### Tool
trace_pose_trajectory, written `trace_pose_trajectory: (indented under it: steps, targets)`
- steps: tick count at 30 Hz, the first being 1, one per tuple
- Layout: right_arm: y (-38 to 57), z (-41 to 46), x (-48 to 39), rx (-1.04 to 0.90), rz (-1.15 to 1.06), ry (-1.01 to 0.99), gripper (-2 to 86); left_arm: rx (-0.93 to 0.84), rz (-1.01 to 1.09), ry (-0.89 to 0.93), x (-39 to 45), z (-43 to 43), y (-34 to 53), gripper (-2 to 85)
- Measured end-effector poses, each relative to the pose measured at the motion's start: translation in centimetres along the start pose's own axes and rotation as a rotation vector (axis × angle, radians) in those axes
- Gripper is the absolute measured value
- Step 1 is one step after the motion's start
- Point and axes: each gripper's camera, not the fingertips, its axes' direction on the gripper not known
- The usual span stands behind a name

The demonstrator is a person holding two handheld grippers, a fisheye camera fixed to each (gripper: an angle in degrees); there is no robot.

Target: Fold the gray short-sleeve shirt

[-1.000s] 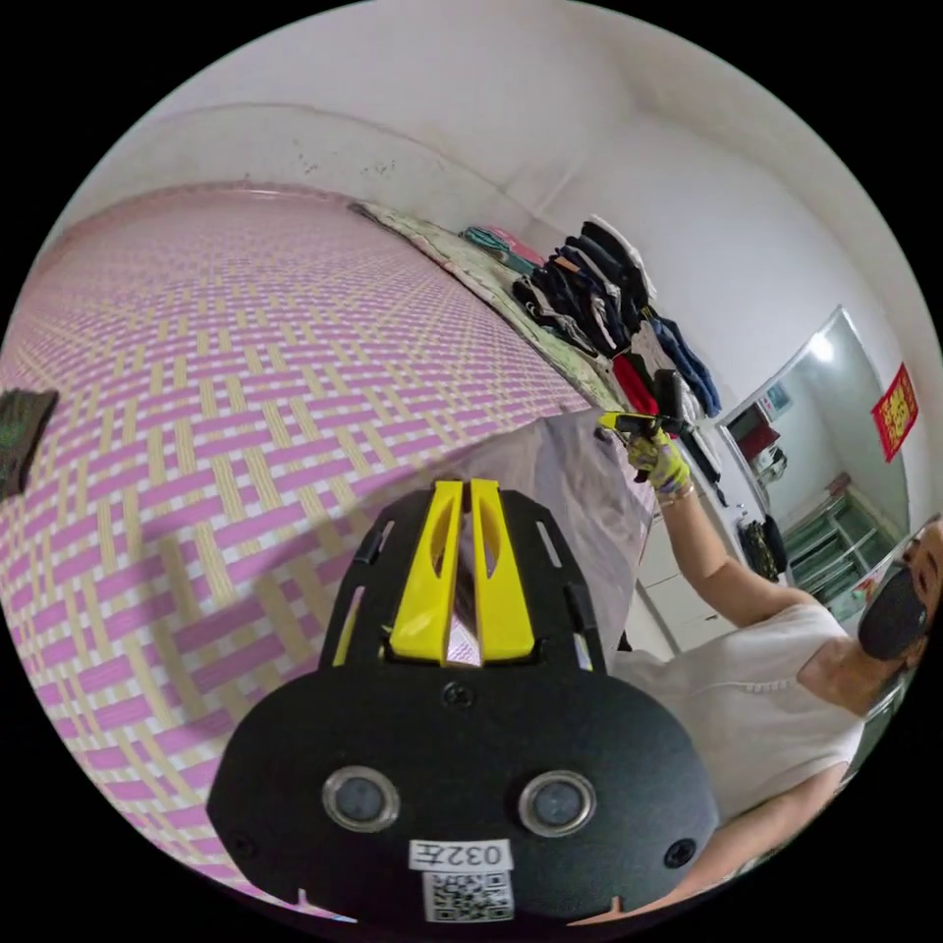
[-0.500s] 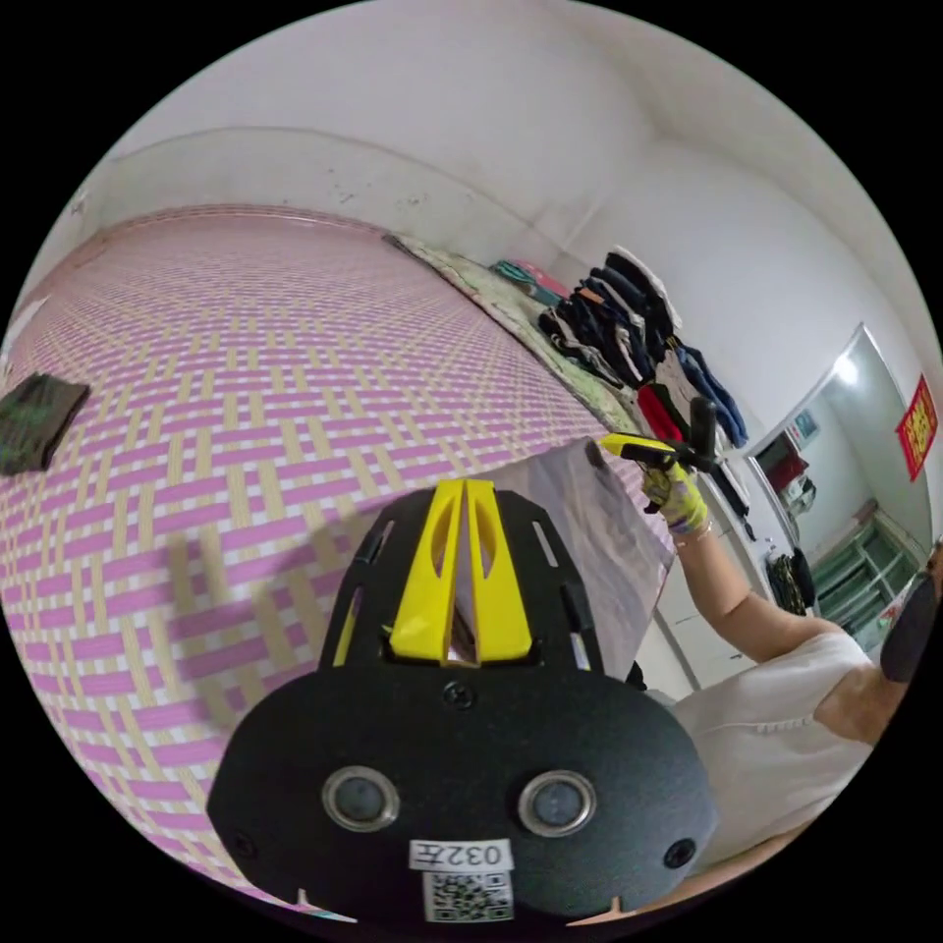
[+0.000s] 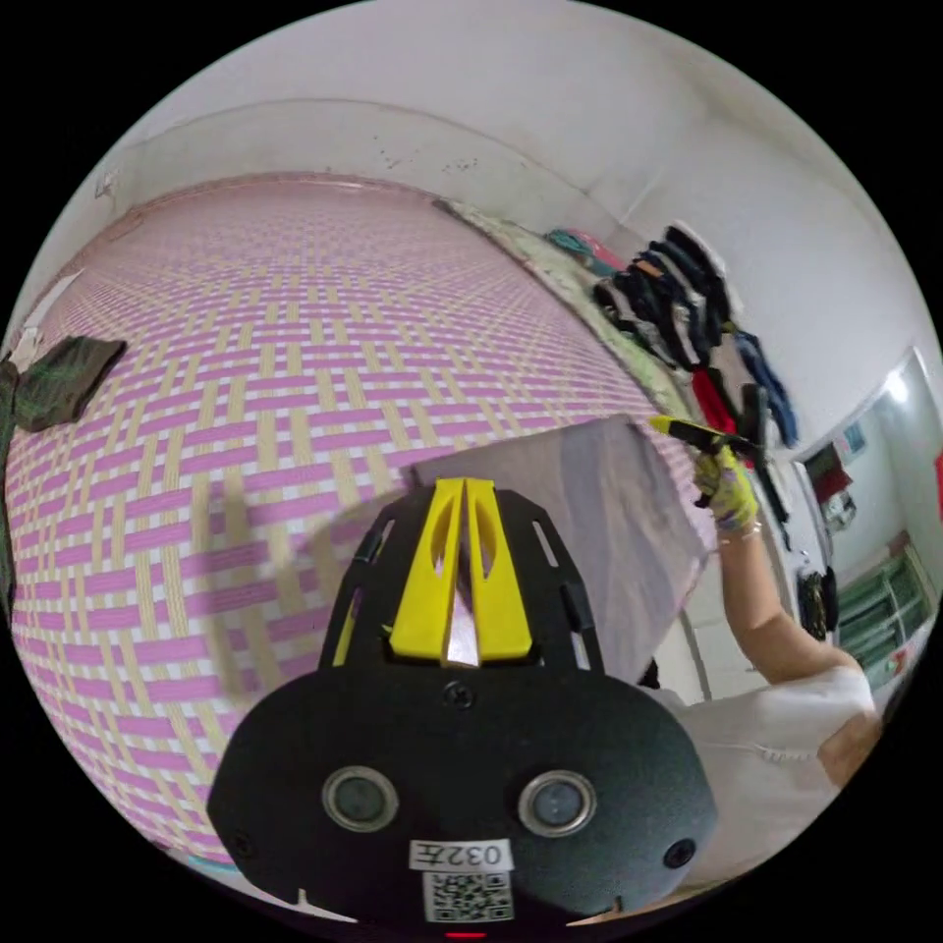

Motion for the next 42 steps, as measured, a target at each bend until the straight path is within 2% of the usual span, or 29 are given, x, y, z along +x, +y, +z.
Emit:
trace_pose_trajectory:
  steps: [2,7,12,16,20,25,32,36,38,42]
  targets:
    - [1.6,-0.2,-1.7,-0.045,-0.066,-0.043,-1.0,0.005,0.070,0.101,2.3,-1.2,1.2,-1.4]
    - [2.3,2.8,0.3,-0.196,-0.021,-0.035,-0.6,-0.131,0.043,0.005,3.1,1.0,1.5,-0.9]
    - [3.1,-0.3,1.4,-0.158,0.019,-0.083,4.2,-0.078,-0.031,0.073,1.3,-0.8,1.1,1.9]
    - [7.9,-5.5,4.0,-0.055,0.121,-0.310,8.1,-0.007,-0.167,0.182,-3.8,-4.9,0.6,8.2]
    - [13.7,-7.5,8.0,-0.069,0.272,-0.383,9.7,-0.098,-0.271,0.341,-8.9,-5.0,-1.4,12.1]
    - [17.4,-7.5,9.7,-0.136,0.373,-0.394,11.3,-0.165,-0.329,0.423,-11.6,-4.2,-4.7,13.7]
    - [17.7,-4.7,9.6,-0.179,0.400,-0.448,11.2,-0.233,-0.267,0.375,-11.1,-2.7,-8.2,13.1]
    - [18.7,-2.8,10.5,-0.150,0.451,-0.532,10.2,-0.233,-0.260,0.428,-12.7,-2.5,-8.1,12.3]
    - [20.0,-1.5,11.0,-0.112,0.477,-0.575,8.2,-0.225,-0.282,0.456,-14.6,-2.2,-7.7,10.3]
    - [21.4,-0.5,10.6,-0.080,0.466,-0.535,7.1,-0.195,-0.336,0.487,-17.7,-2.1,-6.3,5.6]
